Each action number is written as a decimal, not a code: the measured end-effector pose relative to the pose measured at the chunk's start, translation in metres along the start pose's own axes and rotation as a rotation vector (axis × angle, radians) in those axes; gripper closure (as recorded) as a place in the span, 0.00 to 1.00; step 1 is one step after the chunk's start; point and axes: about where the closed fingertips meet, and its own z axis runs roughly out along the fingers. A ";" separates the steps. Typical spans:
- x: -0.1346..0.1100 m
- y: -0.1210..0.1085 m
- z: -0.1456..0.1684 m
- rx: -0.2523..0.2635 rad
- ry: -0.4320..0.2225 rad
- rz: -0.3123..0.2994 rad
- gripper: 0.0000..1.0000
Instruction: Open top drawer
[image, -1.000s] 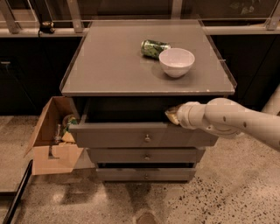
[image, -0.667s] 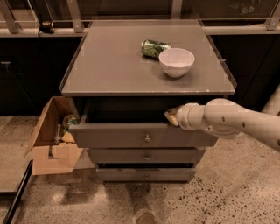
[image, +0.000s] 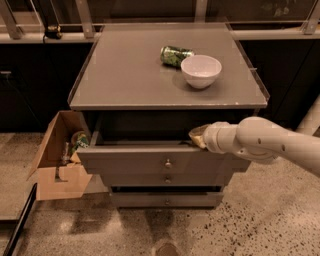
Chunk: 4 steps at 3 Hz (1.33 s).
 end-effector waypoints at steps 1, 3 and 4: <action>0.009 0.018 -0.014 -0.020 -0.019 0.007 1.00; 0.019 0.033 -0.015 -0.044 0.013 0.003 1.00; 0.018 0.033 -0.016 -0.045 0.014 0.003 1.00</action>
Offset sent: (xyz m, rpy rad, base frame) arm -0.1822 -0.0154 -0.0176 0.1888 0.0085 0.0868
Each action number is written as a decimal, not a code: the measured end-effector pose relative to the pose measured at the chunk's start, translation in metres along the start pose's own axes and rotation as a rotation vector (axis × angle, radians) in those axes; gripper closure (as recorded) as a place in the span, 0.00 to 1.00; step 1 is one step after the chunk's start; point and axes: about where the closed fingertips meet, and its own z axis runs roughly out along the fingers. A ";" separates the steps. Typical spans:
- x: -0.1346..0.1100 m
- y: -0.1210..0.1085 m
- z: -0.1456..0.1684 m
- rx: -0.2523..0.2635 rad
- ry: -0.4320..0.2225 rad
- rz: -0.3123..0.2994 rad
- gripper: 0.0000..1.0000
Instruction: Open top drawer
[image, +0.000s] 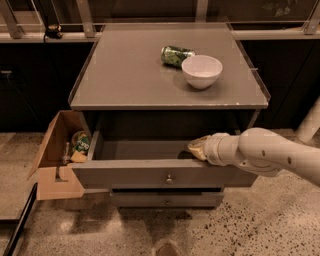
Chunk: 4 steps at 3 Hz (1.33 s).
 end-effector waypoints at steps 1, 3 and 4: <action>0.012 0.013 -0.007 -0.008 0.004 0.024 1.00; 0.025 0.034 -0.018 -0.020 0.003 0.057 1.00; 0.025 0.033 -0.019 -0.020 0.003 0.057 1.00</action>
Offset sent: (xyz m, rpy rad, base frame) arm -0.1858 -0.0027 -0.0683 0.1600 0.1598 -0.0799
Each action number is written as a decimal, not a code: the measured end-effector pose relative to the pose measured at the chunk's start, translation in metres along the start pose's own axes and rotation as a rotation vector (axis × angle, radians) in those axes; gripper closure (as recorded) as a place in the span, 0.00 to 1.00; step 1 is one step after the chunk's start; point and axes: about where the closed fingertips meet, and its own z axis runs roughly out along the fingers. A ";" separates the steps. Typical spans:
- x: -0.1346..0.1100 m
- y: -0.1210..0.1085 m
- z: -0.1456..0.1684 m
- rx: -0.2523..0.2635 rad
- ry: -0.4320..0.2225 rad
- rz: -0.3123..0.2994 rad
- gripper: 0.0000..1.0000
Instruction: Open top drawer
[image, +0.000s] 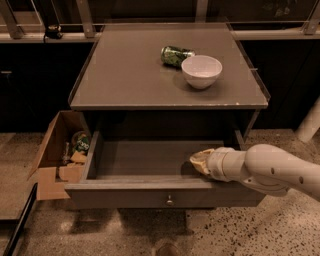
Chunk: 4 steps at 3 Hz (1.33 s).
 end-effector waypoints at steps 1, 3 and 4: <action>0.015 0.022 -0.011 -0.012 -0.007 0.033 0.98; 0.015 0.022 -0.011 -0.013 -0.007 0.033 0.79; 0.015 0.022 -0.011 -0.013 -0.007 0.033 0.55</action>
Offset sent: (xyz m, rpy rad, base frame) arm -0.1651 0.0156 -0.0428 0.1126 0.0811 -0.0102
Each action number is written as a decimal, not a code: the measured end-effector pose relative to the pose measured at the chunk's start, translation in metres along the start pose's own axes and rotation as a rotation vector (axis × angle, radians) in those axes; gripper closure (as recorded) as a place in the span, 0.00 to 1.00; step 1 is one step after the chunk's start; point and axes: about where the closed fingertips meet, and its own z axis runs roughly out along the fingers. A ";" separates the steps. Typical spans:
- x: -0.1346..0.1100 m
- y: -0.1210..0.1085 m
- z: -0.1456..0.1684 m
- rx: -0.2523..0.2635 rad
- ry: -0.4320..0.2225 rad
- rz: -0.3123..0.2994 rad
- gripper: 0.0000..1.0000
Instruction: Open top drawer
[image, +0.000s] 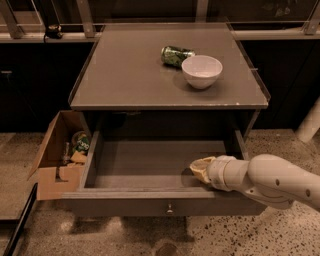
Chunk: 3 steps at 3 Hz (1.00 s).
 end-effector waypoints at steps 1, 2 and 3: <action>0.000 0.000 0.000 -0.003 -0.001 -0.001 0.25; 0.000 0.001 0.000 -0.006 -0.003 -0.002 0.02; 0.003 0.004 -0.001 -0.025 -0.001 0.003 0.00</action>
Offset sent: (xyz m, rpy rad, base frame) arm -0.0010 0.0001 -0.0002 0.0105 -0.0009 0.0142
